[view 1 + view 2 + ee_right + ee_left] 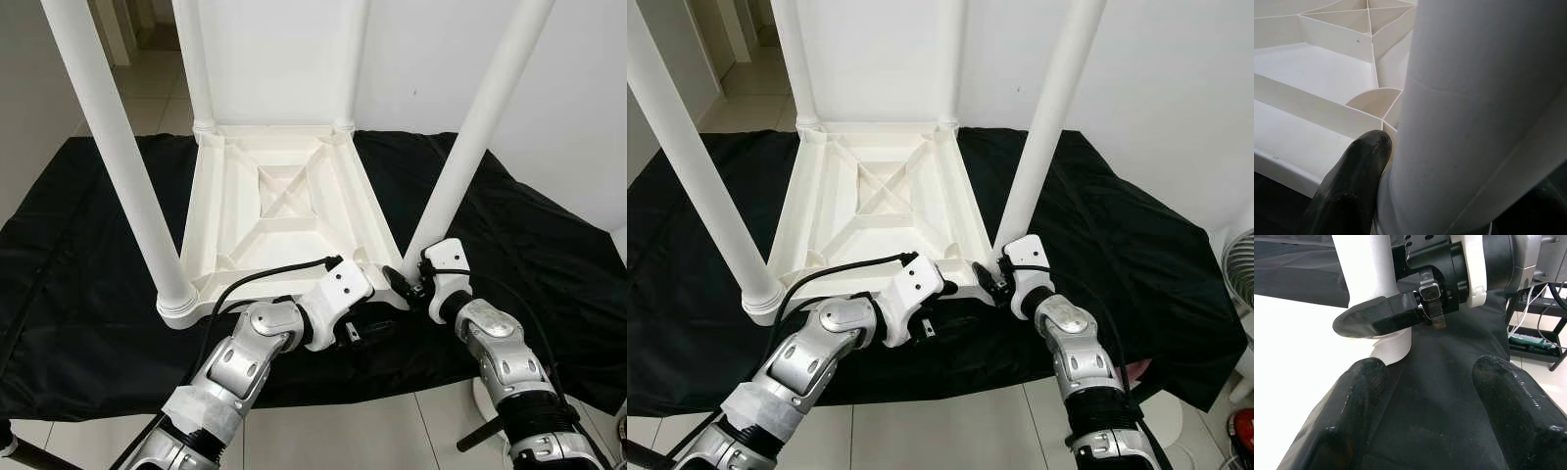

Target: Building children table

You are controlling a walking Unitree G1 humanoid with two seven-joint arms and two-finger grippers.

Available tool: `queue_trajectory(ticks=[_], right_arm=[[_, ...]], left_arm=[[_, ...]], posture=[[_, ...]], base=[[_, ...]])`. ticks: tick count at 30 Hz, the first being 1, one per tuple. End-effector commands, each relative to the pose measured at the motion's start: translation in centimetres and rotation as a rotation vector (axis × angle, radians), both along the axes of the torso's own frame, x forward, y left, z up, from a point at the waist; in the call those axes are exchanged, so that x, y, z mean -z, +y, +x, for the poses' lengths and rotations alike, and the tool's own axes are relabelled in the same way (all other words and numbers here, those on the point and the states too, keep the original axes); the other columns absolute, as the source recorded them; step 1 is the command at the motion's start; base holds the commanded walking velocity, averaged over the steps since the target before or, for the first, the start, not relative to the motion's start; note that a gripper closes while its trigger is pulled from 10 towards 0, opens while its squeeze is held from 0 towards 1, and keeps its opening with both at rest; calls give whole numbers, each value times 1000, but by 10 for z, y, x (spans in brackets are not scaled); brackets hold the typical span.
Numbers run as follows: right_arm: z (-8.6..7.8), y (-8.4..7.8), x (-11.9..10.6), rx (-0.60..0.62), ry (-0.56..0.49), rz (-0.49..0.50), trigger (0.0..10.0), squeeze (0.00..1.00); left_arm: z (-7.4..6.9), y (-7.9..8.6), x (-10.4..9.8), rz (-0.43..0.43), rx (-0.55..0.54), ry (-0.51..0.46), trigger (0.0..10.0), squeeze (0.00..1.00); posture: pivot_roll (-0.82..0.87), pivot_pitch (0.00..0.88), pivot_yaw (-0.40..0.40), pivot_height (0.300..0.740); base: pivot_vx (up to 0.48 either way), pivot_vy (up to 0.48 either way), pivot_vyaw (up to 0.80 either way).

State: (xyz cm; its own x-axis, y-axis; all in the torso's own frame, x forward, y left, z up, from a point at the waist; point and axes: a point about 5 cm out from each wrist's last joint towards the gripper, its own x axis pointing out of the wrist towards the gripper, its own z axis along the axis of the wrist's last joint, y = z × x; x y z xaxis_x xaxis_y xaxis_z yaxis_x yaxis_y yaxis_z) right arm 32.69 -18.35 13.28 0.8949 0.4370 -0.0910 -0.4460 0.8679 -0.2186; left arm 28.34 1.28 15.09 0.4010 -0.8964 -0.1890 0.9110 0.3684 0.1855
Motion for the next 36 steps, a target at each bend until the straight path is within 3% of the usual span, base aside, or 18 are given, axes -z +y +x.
queue_trajectory(ticks=[1,3,4,6,7,12,16,18,19,24,30,34,35,36], right_arm=[[-3,3,11,-8,53,9,0,0],[-3,3,11,6,53,21,0,0],[-3,2,12,55,53,51,2588,0],[-4,2,14,97,54,72,2588,0],[-4,4,14,113,58,93,10000,0],[-7,10,14,200,47,163,10000,0],[-8,18,17,389,58,292,10000,0],[-8,18,17,389,58,292,10000,0],[-7,22,17,468,60,337,10000,0],[-5,28,15,624,47,374,10000,0],[-3,45,7,630,11,375,10000,0],[-3,45,7,626,9,370,10000,0],[-4,44,6,629,4,370,10000,765],[-4,43,6,630,0,371,10000,765]], left_arm=[[-2,-1,0,6,-2,-5,10000,0],[-2,-2,0,7,0,-5,10000,0],[-2,-2,0,7,1,-4,10000,0],[-3,-2,1,7,1,-2,10000,0],[-3,-3,1,7,2,-1,10000,0],[-4,-3,1,6,5,1,10000,0],[-2,-3,0,6,-4,-5,10000,0],[-2,-3,0,6,-4,-5,10000,0],[-2,-3,1,7,-4,-5,10000,0],[-3,-2,1,8,-7,-4,10000,0],[-3,-3,1,3,-10,-3,10000,0],[-3,-3,1,3,-11,-3,10000,0],[-3,-3,1,3,-13,-3,10000,0],[-2,-3,1,3,-15,-2,10000,0]], posture=[[18,10,-12,740],[18,9,-12,740],[17,10,-12,740],[17,10,-12,740],[14,12,-11,740],[12,15,-11,740],[12,16,-15,740],[12,16,-15,740],[14,17,-18,740],[16,17,-22,740],[18,15,-29,740],[19,17,-32,740],[19,18,-33,740],[19,18,-33,740]], base=[[0,0,0],[0,0,0],[0,0,0],[0,0,0],[0,0,0],[0,0,0],[0,0,0],[0,0,0],[0,0,0],[0,0,0],[0,0,0],[0,0,0],[0,0,0],[0,0,0]])
